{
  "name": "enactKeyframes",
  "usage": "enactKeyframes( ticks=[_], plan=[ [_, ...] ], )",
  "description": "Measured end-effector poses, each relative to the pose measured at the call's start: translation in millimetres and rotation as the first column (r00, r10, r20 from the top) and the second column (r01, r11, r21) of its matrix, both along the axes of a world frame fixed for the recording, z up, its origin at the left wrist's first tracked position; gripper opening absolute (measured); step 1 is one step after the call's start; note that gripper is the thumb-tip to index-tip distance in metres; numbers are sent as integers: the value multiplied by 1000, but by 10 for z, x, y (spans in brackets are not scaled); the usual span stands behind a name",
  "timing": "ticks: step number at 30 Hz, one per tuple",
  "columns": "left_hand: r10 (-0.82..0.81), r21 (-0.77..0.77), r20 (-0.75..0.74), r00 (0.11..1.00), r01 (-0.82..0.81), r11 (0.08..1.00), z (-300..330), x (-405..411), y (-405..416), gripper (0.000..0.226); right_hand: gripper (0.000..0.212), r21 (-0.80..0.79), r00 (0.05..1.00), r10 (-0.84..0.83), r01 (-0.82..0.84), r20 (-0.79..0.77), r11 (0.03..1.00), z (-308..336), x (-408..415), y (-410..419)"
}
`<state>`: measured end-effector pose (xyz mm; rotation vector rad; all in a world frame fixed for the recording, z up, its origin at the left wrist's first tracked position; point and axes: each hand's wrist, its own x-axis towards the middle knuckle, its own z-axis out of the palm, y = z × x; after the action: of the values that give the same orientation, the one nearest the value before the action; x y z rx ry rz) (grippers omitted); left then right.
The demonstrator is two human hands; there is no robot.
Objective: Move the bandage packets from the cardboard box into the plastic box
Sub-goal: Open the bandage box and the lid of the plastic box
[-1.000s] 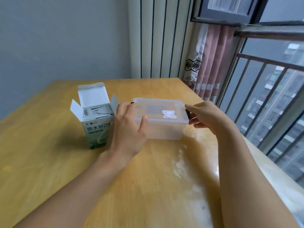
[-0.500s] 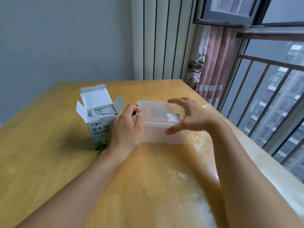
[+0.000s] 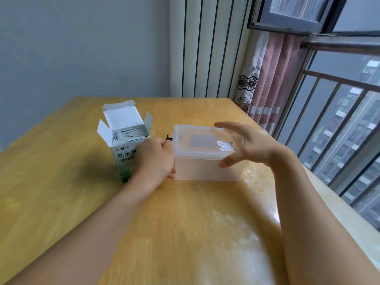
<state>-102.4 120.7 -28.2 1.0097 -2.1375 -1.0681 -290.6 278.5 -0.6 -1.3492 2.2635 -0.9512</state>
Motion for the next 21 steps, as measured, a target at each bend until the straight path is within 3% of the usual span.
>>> enactKeyframes(
  ticks=[3, 5, 6, 7, 9, 11, 13, 15, 21],
  plan=[
    [-4, 135, -46, 999, 10, 991, -44, 0, 15, 22, 97, -215, 962, 83, -26, 261, 976, 34, -67, 72],
    [-3, 94, -46, 999, 8, 996, -63, 11, 26, 16, 92, -323, 927, -8, 138, 374, 936, 20, -140, 68],
    [5, 51, -50, 999, -2, 999, -67, 22, 36, 20, 98, -326, 911, -131, 270, 390, 906, -10, -189, 50],
    [7, 4, -57, 998, -7, 1000, -76, 30, 31, 24, 108, -293, 877, -312, 426, 365, 856, -69, -259, 19],
    [-2, -110, -87, 996, -8, 994, -103, 26, 12, 26, 122, -140, 723, -663, 690, 197, 710, -209, -368, 0],
    [-12, -218, -125, 992, -15, 976, -122, 28, 3, 25, 108, -35, 600, -798, 800, 46, 599, -352, -426, 10],
    [-29, -279, -158, 987, -17, 960, -123, 31, 17, 22, 75, -62, 572, -818, 820, 56, 569, -442, -504, -1],
    [-45, -317, -177, 983, -14, 948, -125, 25, 16, 17, 54, -59, 611, -788, 792, 80, 608, -490, -566, -47],
    [-99, -448, -157, 983, 19, 894, -122, 38, 31, 33, 40, -64, 627, -776, 774, -68, 630, -597, -626, -46]
  ],
)
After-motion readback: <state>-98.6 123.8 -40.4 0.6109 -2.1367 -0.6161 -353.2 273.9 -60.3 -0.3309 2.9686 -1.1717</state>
